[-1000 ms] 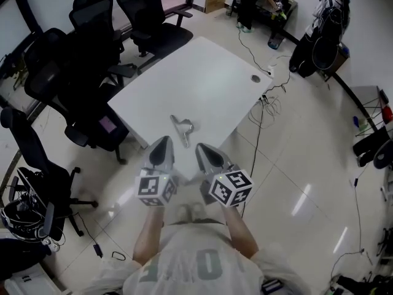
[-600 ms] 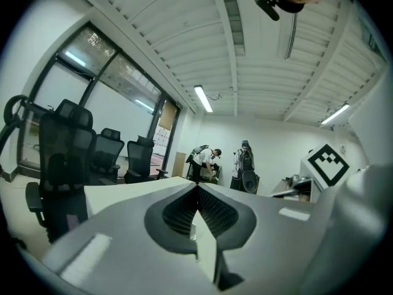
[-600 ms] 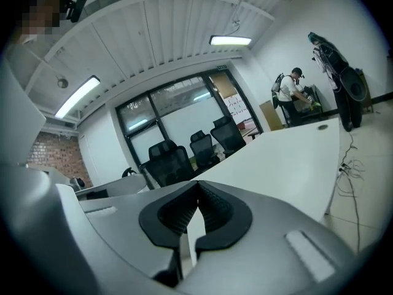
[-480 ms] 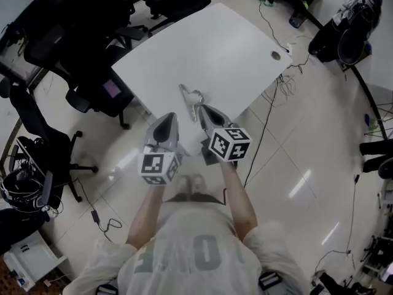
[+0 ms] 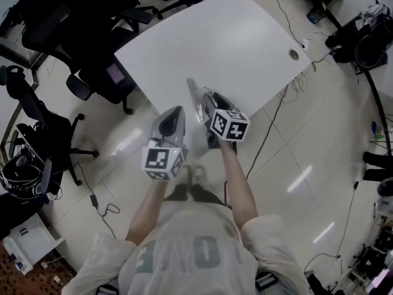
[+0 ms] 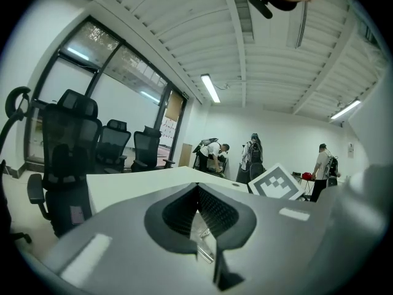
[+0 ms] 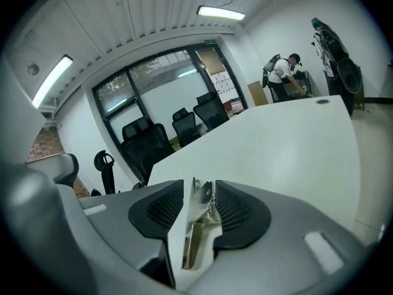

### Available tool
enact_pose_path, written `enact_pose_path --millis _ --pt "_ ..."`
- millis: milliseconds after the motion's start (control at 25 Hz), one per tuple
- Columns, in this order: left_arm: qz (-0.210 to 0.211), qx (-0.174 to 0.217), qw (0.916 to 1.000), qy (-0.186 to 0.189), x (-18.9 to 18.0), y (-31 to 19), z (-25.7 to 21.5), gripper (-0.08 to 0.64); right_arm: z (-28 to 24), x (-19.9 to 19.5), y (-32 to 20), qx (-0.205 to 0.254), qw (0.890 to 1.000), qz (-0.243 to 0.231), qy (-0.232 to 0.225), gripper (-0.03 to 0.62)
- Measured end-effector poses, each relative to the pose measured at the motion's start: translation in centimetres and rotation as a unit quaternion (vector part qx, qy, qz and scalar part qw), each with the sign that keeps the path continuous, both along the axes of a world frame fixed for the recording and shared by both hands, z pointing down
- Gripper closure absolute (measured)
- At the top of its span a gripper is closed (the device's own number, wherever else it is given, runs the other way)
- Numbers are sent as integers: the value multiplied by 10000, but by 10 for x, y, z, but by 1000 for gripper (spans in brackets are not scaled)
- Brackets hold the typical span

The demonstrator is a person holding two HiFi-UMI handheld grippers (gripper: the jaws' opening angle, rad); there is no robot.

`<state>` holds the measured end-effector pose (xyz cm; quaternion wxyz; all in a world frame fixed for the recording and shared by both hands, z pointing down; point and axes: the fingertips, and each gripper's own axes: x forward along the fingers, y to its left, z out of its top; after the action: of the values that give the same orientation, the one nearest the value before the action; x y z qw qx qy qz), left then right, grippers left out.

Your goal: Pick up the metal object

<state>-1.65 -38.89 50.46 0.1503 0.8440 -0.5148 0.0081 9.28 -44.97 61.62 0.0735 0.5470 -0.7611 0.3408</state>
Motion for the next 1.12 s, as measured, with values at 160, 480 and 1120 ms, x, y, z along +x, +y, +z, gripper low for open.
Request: enact_pose_path --millis 160,480,1120 --pt "-84 -59 9999 -28 -5 -9 7 558 20 -6 -12 -285 9995 9 -163 413" --pt "-171 -157 9997 -38 -7 -17 14 558 45 -13 -23 -887 9960 -14 -97 451" --pt "-305 -208 9993 -55 -15 -20 16 558 39 -17 -21 -640 9971 -170 371 517"
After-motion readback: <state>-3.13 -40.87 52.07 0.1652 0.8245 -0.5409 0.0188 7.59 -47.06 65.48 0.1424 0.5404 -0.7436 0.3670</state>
